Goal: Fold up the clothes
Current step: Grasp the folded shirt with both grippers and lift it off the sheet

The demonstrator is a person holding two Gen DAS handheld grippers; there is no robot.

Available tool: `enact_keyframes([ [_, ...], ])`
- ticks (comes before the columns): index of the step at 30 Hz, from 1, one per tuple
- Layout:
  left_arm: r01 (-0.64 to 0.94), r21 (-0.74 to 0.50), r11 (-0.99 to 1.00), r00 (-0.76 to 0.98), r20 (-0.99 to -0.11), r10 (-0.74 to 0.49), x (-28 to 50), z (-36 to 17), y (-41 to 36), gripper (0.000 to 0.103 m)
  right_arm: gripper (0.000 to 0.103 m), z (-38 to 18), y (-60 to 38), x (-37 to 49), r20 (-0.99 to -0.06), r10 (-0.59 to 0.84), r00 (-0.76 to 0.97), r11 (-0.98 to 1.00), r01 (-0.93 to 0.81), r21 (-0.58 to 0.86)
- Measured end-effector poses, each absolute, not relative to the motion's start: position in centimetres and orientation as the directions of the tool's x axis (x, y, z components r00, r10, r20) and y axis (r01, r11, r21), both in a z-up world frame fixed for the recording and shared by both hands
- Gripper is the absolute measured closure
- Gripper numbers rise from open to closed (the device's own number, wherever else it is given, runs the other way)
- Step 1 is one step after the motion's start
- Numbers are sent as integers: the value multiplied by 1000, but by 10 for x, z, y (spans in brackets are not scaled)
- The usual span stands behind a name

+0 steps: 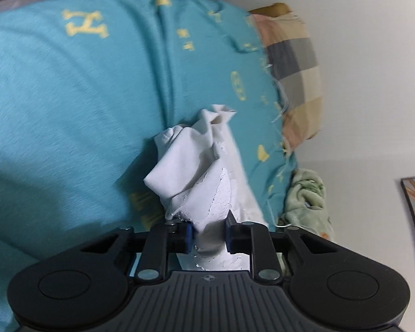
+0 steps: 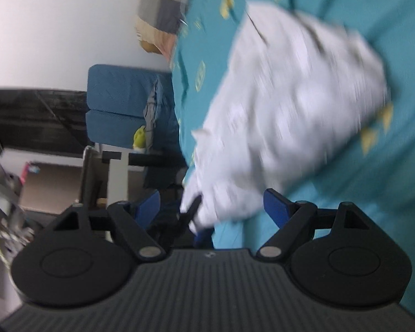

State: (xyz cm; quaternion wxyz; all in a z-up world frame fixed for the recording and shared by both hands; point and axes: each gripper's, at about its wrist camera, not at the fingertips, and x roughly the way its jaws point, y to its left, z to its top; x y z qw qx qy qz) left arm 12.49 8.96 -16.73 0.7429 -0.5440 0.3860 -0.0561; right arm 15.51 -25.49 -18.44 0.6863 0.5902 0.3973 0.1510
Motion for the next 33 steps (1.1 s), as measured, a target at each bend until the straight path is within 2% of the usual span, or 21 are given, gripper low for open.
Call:
enact_keyframes([
  [4, -303, -870, 390, 715, -478, -510, 125, -156, 87, 83, 18, -204, -240, 163, -355, 702, 617, 196, 312, 930],
  [13, -313, -885, 345, 724, -458, -516, 129, -159, 91, 84, 20, -226, -269, 174, -353, 543, 762, 93, 363, 927],
  [14, -305, -886, 351, 726, -454, -516, 130, -157, 90, 84, 30, -225, -270, 175, -357, 537, 764, 101, 362, 927],
  [15, -296, -887, 355, 728, -450, -517, 129, -155, 89, 84, 36, -223, -270, 176, -366, 530, 765, 118, 361, 925],
  [17, -281, -890, 358, 734, -440, -518, 121, -151, 90, 85, 62, -213, -268, 178, -371, 517, 771, 167, 334, 928],
  [19, -270, -901, 341, 739, -421, -527, 121, -143, 90, 85, 70, -201, -266, 179, -368, 506, 780, 206, 305, 930],
  [26, -207, -942, 265, 747, -327, -579, 119, -82, 78, 86, 73, -131, -288, 170, -303, 494, 815, 218, 222, 950],
  [33, -79, -955, 285, 707, -255, -660, 143, 15, -10, 86, 74, -36, -372, 155, -212, 416, 884, 214, 132, 968],
])
